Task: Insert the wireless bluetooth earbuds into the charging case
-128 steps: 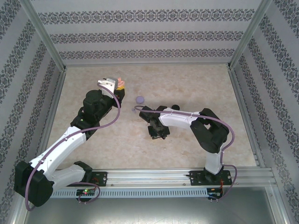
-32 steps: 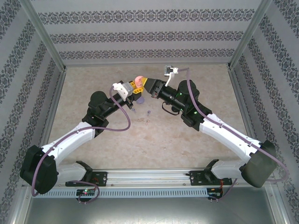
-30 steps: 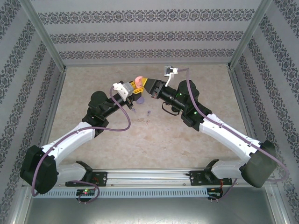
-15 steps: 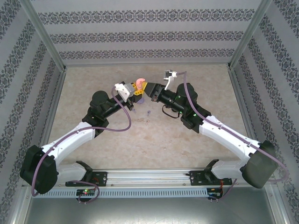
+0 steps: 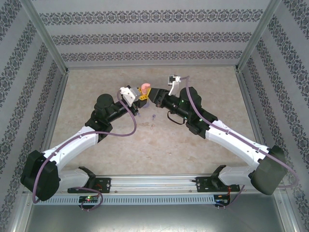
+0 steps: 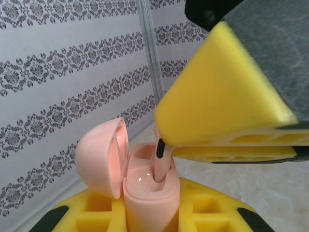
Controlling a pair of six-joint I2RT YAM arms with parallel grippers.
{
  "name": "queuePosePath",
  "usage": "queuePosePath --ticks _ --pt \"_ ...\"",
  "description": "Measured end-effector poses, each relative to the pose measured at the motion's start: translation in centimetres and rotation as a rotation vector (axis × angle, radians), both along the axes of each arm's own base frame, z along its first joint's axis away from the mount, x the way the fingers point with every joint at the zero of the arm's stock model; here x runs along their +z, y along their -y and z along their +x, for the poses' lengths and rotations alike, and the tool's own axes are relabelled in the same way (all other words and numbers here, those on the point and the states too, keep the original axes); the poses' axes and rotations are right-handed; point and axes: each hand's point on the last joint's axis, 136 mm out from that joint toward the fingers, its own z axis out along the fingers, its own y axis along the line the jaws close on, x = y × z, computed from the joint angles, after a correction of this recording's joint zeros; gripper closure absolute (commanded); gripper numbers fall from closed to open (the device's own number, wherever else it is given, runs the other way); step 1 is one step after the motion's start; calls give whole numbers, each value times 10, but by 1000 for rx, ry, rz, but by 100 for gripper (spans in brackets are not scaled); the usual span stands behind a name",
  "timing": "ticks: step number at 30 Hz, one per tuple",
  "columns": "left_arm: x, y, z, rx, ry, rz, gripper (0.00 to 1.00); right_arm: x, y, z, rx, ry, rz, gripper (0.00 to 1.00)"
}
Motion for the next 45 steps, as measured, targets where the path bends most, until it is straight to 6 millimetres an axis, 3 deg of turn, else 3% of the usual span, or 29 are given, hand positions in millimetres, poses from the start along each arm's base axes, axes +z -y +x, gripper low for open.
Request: queuePosePath --ticks 7,13,17,21,24,27,30,34,38,45 --pt "3 -2 2 15 8 -6 100 -18 -1 -4 6 -53 -58 59" --pt "4 -2 3 18 13 -9 100 -21 1 -4 0 -65 -76 36" --pt "6 -2 3 20 17 -12 100 -22 2 -6 5 -77 -77 26" --pt "7 -2 3 22 20 -14 100 -9 11 -15 24 -68 -60 23" --pt "8 -2 3 23 21 -15 100 12 27 -26 21 -38 -30 23" --pt "8 -2 3 22 21 -15 100 32 49 -33 -7 -6 0 35" --pt "8 -2 3 22 20 -14 100 42 67 -32 -47 -1 -1 62" --pt "7 -2 3 19 20 -14 100 45 69 -20 -68 -44 -52 98" --pt "7 -1 1 9 21 -13 100 42 58 -7 -61 -96 -109 100" --pt "7 1 -1 -11 20 -12 100 15 42 4 -38 -205 -196 100"
